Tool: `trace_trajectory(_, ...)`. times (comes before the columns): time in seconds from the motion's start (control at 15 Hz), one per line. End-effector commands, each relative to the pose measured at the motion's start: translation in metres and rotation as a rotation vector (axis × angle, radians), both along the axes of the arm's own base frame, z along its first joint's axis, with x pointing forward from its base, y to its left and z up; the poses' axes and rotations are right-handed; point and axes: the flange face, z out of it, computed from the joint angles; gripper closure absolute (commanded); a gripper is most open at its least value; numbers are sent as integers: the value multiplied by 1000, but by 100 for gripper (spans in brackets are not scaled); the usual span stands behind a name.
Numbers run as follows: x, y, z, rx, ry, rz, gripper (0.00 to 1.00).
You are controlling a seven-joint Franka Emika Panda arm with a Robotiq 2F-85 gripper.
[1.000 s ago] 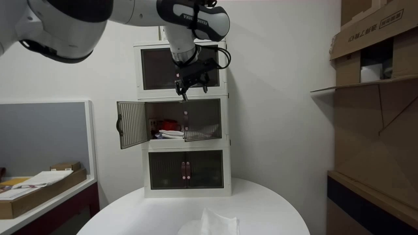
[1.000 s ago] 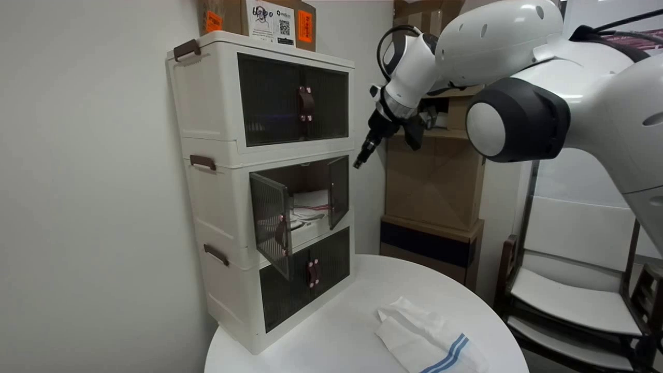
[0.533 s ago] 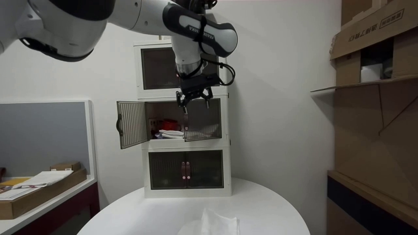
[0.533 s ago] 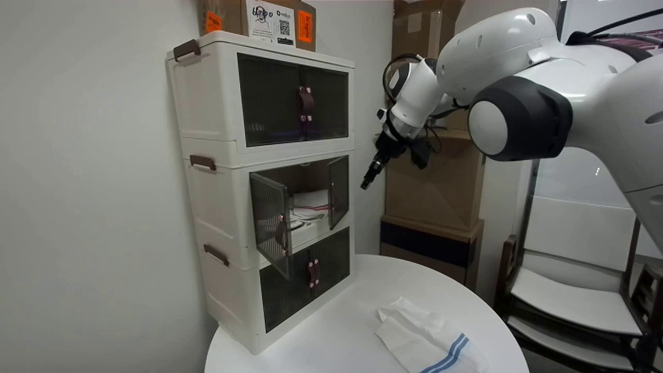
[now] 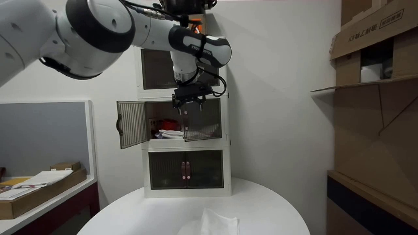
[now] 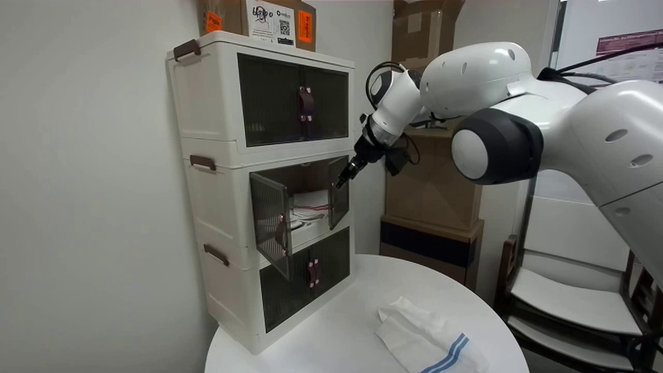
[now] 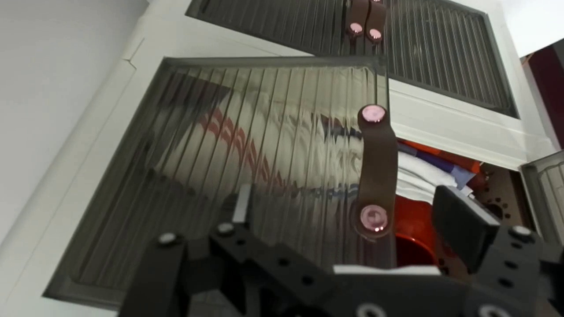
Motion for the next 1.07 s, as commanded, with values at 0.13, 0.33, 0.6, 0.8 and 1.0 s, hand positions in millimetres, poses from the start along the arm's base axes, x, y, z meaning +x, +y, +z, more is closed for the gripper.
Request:
trace_trajectory(0.13, 14, 18, -2, 66, -30, 29, 0)
trace_trajectory(0.33, 20, 22, -17, 79, -19, 39, 0)
trace_trajectory(0.6, 26, 31, -27, 75, -34, 64, 0)
trace_trajectory(0.8, 30, 40, -34, 72, -46, 79, 0)
trace_trajectory(1.0, 33, 50, -39, 74, -46, 92, 0)
